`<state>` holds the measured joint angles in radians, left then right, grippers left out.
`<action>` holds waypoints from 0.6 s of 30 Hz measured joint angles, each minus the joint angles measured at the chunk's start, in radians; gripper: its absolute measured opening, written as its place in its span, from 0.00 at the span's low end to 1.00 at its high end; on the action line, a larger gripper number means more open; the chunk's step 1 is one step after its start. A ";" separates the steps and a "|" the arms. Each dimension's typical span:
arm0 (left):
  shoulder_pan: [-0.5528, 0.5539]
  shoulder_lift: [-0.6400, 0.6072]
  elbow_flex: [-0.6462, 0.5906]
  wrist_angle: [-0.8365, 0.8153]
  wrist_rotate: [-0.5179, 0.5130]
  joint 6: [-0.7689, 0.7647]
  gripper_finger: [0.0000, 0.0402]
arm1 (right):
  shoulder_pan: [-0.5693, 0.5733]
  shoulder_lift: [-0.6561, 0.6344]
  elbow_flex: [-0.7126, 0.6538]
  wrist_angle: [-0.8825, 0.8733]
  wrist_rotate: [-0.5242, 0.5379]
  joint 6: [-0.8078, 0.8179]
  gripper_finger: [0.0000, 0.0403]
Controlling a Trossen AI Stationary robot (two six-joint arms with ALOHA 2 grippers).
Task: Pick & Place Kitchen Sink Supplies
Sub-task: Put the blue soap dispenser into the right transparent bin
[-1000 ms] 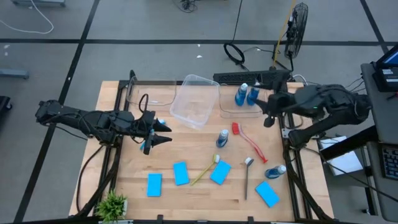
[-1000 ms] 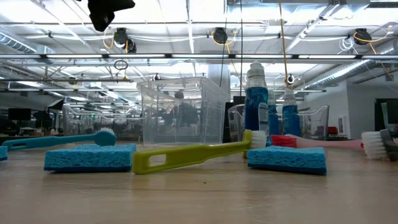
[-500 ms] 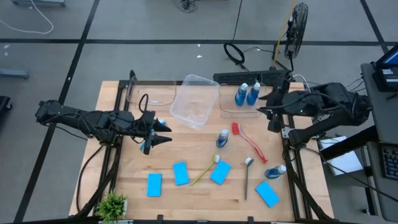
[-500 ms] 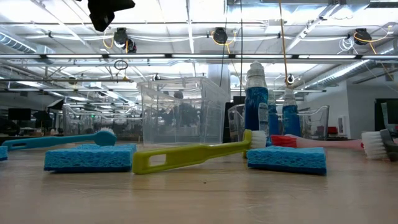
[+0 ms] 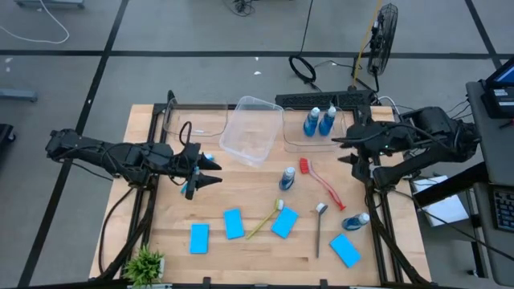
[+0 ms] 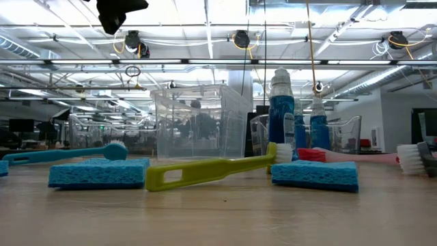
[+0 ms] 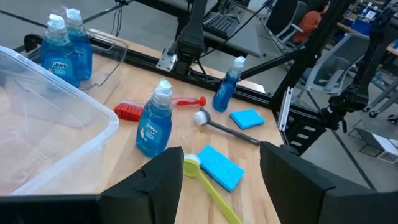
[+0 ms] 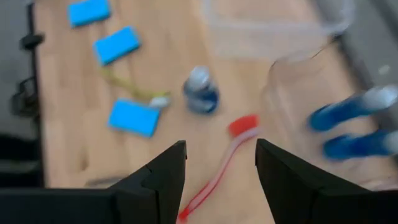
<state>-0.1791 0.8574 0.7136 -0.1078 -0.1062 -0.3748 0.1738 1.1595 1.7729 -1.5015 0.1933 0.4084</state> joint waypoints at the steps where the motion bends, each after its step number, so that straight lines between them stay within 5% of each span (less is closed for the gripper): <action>1: 0.000 0.000 0.000 0.000 0.000 0.003 0.53 | 0.000 0.000 0.000 -0.017 -0.029 0.016 0.45; 18: 0.000 0.000 0.000 -0.003 0.001 0.060 0.53 | 0.050 0.000 -0.002 -0.070 -0.278 0.409 0.45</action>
<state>-0.1787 0.8574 0.7136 -0.1109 -0.1051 -0.3145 0.2241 1.1599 1.7710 -1.5713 -0.0849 0.8175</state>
